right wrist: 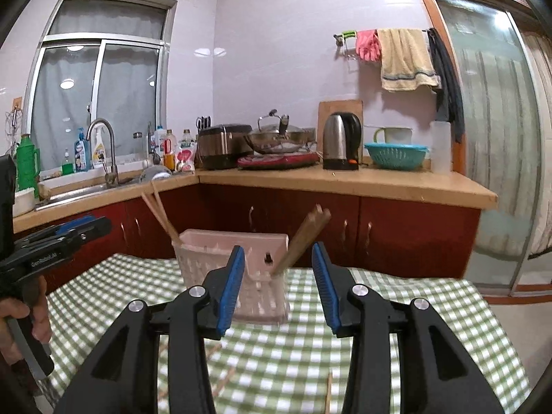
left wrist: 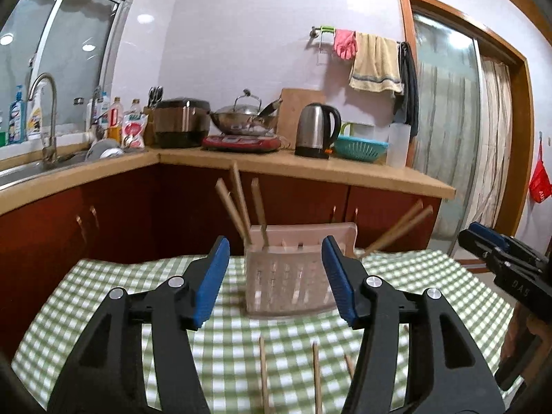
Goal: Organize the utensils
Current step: 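Lower both chopsticks into the holder and open both tools, then lower the left tool onto a chopstick while the right tool grasps another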
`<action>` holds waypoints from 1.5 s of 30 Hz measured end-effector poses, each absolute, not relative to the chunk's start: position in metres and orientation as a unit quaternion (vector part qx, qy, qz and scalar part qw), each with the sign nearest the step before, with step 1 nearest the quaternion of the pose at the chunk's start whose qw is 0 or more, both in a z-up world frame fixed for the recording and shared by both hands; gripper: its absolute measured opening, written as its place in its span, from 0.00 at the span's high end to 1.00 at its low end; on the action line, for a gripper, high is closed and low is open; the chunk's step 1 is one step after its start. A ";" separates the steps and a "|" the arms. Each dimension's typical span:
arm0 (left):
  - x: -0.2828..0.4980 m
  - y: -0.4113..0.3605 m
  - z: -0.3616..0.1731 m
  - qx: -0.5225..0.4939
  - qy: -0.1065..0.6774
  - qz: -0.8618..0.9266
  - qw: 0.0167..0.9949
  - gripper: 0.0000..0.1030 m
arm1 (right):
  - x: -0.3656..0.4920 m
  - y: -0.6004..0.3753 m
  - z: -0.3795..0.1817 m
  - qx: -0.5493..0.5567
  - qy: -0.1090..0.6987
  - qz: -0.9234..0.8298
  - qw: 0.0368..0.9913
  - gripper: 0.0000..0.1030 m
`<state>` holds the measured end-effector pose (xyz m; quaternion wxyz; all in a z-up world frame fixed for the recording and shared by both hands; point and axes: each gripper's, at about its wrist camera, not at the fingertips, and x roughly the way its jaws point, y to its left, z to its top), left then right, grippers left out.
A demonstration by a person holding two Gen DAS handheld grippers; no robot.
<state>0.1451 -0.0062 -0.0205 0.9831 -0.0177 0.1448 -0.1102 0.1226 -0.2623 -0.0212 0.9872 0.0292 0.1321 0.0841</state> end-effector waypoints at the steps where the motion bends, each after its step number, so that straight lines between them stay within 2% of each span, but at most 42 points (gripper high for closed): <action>1: 0.140 -0.005 -0.025 -0.016 0.149 -0.108 0.983 0.47 | 0.118 -0.263 -0.025 0.028 0.135 0.082 0.987 0.60; 24: 0.061 0.025 -0.152 -0.032 0.287 -0.052 0.956 0.47 | 0.016 -0.292 -0.155 0.024 0.255 0.054 0.965 0.60; 31: 0.054 0.018 -0.161 -0.021 0.294 -0.054 0.954 0.48 | 0.013 -0.299 -0.177 0.041 0.283 0.054 0.957 0.79; 32: 0.054 0.017 -0.161 -0.020 0.294 -0.055 0.954 0.48 | 0.013 -0.300 -0.179 0.044 0.287 0.056 0.955 0.87; 33: 0.053 0.016 -0.162 -0.019 0.294 -0.056 0.954 0.48 | 0.012 -0.300 -0.182 0.048 0.290 0.057 0.954 0.90; 36: 0.054 0.013 -0.163 -0.019 0.296 -0.059 0.953 0.48 | 0.013 -0.300 -0.180 0.049 0.287 0.061 0.955 0.94; 45: 0.057 0.005 -0.172 -0.018 0.311 -0.071 0.947 0.49 | 0.028 -0.287 -0.168 0.044 0.274 0.074 0.958 0.94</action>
